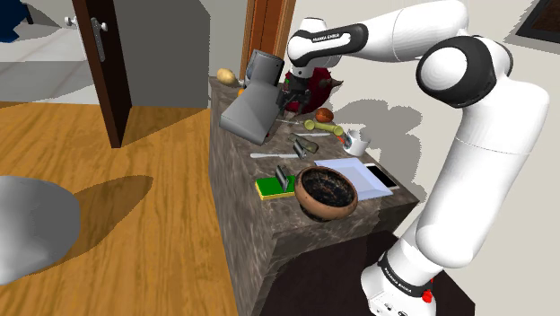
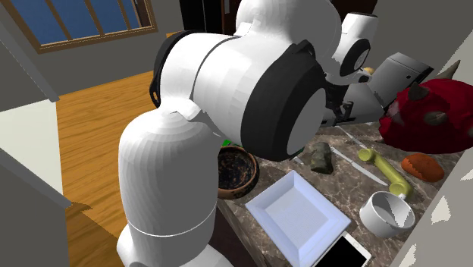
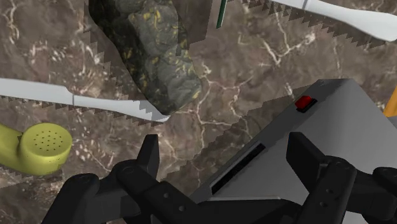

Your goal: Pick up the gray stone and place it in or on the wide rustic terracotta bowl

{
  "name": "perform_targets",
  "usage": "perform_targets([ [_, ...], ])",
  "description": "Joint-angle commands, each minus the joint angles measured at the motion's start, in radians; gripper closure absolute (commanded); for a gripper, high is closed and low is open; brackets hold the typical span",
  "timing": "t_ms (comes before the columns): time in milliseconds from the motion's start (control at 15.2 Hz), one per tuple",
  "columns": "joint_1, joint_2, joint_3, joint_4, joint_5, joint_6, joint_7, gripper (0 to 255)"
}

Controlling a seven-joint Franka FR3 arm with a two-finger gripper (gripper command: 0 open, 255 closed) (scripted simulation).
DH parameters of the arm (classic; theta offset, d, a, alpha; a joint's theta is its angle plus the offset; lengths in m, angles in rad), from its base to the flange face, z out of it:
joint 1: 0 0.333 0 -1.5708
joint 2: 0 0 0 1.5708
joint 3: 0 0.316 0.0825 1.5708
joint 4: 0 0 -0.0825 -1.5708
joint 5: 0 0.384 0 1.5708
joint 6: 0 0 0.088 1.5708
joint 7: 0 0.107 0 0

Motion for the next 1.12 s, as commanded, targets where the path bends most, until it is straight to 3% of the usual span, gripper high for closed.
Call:
perform_targets([
  [0, 0.0, 0.0, 0.0, 0.0, 0.0, 0.0, 0.0, 0],
  [66, 0.0, 0.0, 0.0, 0.0, 0.0, 0.0, 0.0, 255],
  [660, 0.0, 0.0, 0.0, 0.0, 0.0, 0.0, 0.0, 255],
  [726, 0.0, 0.0, 0.0, 0.0, 0.0, 0.0, 0.0, 0],
  [1056, -0.04, 0.019, 0.006, -0.11, -0.04, 0.093, -0.286, 0],
])
